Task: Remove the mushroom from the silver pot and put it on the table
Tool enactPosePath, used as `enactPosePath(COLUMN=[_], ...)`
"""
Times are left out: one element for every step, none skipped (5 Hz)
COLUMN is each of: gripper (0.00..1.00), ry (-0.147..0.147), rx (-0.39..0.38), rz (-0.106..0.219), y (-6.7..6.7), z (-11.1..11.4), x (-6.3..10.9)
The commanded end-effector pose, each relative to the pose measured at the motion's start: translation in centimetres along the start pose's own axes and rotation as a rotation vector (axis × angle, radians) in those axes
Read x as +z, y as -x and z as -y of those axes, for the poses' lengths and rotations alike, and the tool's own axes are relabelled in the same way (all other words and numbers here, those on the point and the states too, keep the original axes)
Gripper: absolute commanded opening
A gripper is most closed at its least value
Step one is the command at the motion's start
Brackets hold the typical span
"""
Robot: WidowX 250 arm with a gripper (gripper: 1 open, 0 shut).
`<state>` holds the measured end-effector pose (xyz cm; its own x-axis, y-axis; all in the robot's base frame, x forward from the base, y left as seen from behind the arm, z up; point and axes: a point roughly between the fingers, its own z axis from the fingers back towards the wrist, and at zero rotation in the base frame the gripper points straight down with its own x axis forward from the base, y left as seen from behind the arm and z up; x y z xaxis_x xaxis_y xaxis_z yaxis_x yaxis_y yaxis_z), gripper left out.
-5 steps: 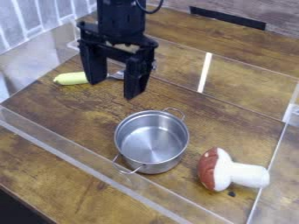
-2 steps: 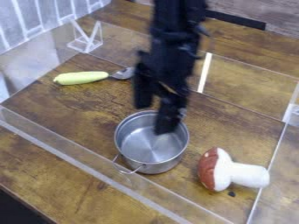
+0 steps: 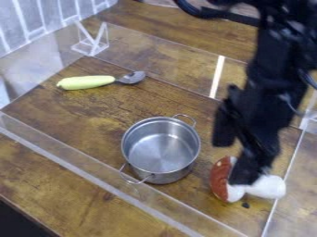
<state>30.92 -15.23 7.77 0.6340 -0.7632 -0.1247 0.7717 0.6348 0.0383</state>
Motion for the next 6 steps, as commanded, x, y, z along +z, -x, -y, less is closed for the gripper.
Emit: enactPosePath(gripper=[0.00,1.00,1.00,1.00,1.00,1.00], ry=[-0.044,-0.045,-0.031,-0.020,-0.006,0.007], rx=[-0.109,-0.081,-0.029,0.007,-0.026,-0.050], rz=[0.035,0.030,0.028,0.023,0.014,0.006], y=[-1.6,-1.7,-1.9,-2.2,-2.1,-2.0], z=[-0.7,-1.6,-2.8,-3.6,-3.8,-4.1], x=[1.2,1.2,1.3,1.2,-0.3,-1.8])
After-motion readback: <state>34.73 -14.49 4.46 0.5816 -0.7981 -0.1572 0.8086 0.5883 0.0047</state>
